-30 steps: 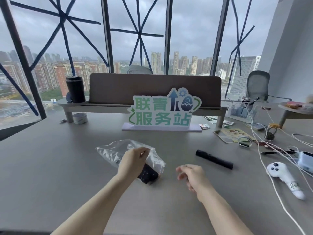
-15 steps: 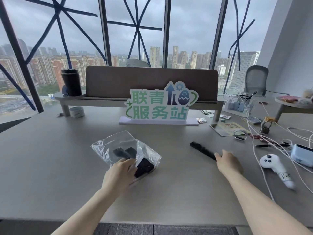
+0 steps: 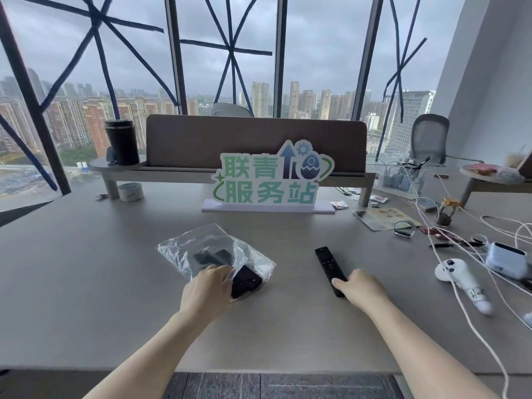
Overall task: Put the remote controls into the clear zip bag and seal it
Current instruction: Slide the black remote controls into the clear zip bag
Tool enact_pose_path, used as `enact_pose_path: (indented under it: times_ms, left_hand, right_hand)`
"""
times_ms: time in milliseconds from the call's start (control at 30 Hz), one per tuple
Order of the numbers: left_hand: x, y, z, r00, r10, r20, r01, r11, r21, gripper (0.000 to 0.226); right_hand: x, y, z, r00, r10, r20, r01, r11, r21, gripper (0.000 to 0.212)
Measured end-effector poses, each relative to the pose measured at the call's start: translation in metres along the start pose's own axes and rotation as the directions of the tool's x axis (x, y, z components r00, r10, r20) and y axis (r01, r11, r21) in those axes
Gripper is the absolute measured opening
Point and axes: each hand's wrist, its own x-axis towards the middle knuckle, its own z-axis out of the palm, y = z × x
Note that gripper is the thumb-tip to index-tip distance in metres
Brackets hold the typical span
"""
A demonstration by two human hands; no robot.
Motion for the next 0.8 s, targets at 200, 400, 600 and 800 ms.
enact_pose_path:
  times_ms: [200,400,600,800]
  left_hand:
    - [0.012,0.004,-0.018,0.993,-0.048,-0.104,0.030,0.986,-0.167,0.025]
    - [0.020,0.008,-0.025,0.988,0.031,-0.149,-0.061,0.977,-0.203,0.026]
    - [0.010,0.002,-0.031,0.987,0.006,-0.159,-0.040,0.976,-0.215,0.023]
    - [0.000,-0.023,-0.031,0.997,-0.001,-0.076,-0.011,0.989,-0.148,0.027]
  right_hand:
    - [-0.055,-0.032,-0.031,0.968,-0.137,0.210,0.005,0.848,0.530,0.020]
    - [-0.103,-0.067,-0.021,0.858,-0.235,0.456,-0.183,0.691,0.700,0.021]
    - [-0.109,-0.144,0.040,0.875,-0.272,0.401,-0.203,0.546,0.813,0.021]
    - [-0.084,-0.128,0.054,0.965,-0.263,0.021,0.233,0.888,0.397,0.030]
